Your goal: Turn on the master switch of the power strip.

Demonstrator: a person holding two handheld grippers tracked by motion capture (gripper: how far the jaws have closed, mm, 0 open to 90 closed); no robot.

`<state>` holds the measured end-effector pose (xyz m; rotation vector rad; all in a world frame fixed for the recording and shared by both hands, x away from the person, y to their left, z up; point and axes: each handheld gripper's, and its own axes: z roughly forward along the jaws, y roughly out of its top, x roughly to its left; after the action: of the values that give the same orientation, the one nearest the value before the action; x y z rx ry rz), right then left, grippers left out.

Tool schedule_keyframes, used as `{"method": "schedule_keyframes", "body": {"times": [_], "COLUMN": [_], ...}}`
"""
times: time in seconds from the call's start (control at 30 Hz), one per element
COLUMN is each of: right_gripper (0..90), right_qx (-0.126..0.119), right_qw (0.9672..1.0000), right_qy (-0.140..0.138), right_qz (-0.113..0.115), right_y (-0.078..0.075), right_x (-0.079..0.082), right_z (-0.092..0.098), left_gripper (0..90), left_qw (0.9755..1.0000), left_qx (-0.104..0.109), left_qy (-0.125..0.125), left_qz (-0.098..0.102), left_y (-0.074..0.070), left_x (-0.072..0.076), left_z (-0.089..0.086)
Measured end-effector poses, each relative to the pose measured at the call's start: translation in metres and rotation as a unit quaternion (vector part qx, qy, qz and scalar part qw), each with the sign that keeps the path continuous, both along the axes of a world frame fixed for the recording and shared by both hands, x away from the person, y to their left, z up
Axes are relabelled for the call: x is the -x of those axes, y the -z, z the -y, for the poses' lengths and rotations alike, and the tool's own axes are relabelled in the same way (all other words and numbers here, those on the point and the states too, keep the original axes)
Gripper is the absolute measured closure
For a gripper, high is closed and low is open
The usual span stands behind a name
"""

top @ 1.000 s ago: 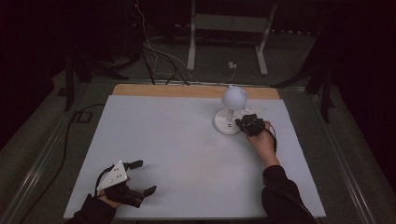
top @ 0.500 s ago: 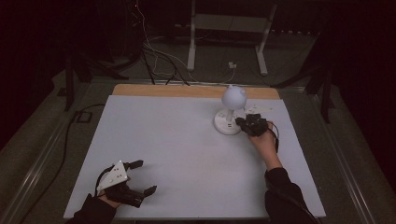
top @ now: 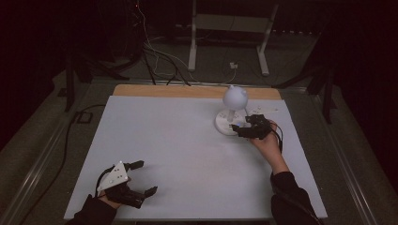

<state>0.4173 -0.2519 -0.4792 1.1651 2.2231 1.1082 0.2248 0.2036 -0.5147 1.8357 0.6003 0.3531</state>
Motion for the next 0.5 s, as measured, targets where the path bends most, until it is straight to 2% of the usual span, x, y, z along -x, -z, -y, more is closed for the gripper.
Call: {"method": "schedule_keyframes", "body": {"times": [0.07, 0.27, 0.37, 0.5], "right_gripper": [15.8, 0.0, 0.0, 0.0], "right_qx": [0.000, -0.012, -0.016, -0.019], "right_qw": [1.0000, 0.9998, 0.9995, 0.9994], "right_qy": [0.006, -0.010, -0.022, -0.028], "right_qz": [0.001, -0.007, -0.014, -0.007], "right_y": [-0.0002, -0.0030, -0.0044, -0.0080], "right_x": [0.0014, 0.0043, 0.0054, 0.0091], "right_z": [-0.0009, -0.0009, -0.0008, -0.0015], "left_gripper": [0.2, 0.2, 0.2, 0.2], "left_qw": [1.0000, 1.0000, 1.0000, 1.0000], "left_qx": [0.000, 0.000, 0.000, 0.000], "left_qy": [0.000, 0.000, 0.000, -0.001], "left_qz": [0.000, 0.001, 0.000, 0.000], "left_y": [0.0000, -0.0002, -0.0001, 0.0000], "left_x": [-0.0001, -0.0001, -0.0001, -0.0002], "left_z": [-0.0001, -0.0001, -0.0001, -0.0006]}}
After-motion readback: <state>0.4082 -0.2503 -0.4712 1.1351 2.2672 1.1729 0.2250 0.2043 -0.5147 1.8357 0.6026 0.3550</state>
